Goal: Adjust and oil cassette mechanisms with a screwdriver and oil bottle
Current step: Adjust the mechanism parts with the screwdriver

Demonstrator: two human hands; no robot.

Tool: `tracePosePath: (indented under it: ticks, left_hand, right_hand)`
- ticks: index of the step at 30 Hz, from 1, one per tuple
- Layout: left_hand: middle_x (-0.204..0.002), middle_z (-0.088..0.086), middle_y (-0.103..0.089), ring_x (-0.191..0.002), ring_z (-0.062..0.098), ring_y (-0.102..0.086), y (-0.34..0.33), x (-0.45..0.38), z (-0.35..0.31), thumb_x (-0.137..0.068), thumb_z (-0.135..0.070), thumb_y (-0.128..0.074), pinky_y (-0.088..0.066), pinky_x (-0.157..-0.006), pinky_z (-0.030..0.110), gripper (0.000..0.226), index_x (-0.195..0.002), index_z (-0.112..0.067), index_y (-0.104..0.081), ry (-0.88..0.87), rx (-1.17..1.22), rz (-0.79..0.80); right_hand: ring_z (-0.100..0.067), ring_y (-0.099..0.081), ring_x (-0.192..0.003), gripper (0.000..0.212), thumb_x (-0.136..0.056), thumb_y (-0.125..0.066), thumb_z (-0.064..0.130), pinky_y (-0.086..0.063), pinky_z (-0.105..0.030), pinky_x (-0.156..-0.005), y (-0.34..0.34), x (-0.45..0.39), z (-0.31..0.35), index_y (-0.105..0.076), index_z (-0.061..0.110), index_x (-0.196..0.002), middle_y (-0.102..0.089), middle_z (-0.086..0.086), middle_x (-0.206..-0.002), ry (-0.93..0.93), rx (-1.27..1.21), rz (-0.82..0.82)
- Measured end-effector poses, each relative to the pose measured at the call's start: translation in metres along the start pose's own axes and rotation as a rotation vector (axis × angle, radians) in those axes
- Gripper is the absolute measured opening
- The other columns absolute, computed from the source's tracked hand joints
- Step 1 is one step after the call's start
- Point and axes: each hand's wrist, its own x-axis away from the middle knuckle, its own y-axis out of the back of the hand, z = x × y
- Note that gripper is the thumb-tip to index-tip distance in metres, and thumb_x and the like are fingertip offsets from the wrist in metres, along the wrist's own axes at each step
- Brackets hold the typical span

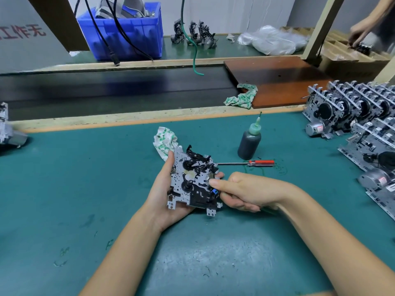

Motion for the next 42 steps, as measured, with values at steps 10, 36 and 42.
tracePosePath:
  ticks: [10,36,42]
  left_hand:
    - [-0.121,0.024,-0.062,-0.111,0.032,-0.062,-0.001,0.002,0.001,-0.087,-0.070,-0.032,-0.055,-0.085,0.041,0.079,-0.106,-0.005,-0.072,-0.025,-0.008,0.017]
    - [-0.130,0.039,-0.047,-0.116,0.053,-0.051,-0.004,0.013,-0.006,-0.084,-0.064,-0.042,-0.047,-0.089,0.060,0.086,-0.136,0.005,-0.041,-0.064,0.342,0.151]
    - [-0.135,0.022,-0.052,-0.124,0.033,-0.052,0.004,0.013,-0.005,-0.082,-0.075,-0.039,-0.046,-0.100,0.046,0.088,-0.123,0.000,-0.061,-0.012,0.134,0.195]
  right_hand:
    - [-0.012,-0.025,-0.028,0.069,-0.098,-0.032,0.050,-0.030,-0.016,-0.040,0.000,0.003,0.001,-0.034,0.020,-0.036,-0.028,0.002,-0.028,0.020,-0.042,-0.005]
    - [-0.008,-0.019,-0.029,0.041,-0.101,-0.039,0.030,-0.016,-0.012,-0.035,0.006,0.003,-0.008,-0.059,0.008,-0.072,-0.046,-0.001,-0.041,0.033,-0.427,-0.284]
    - [-0.006,-0.022,-0.029,0.051,-0.098,-0.045,0.036,-0.017,-0.013,-0.036,0.003,0.008,-0.003,-0.062,0.017,-0.054,-0.045,0.000,-0.039,0.117,-0.452,-0.139]
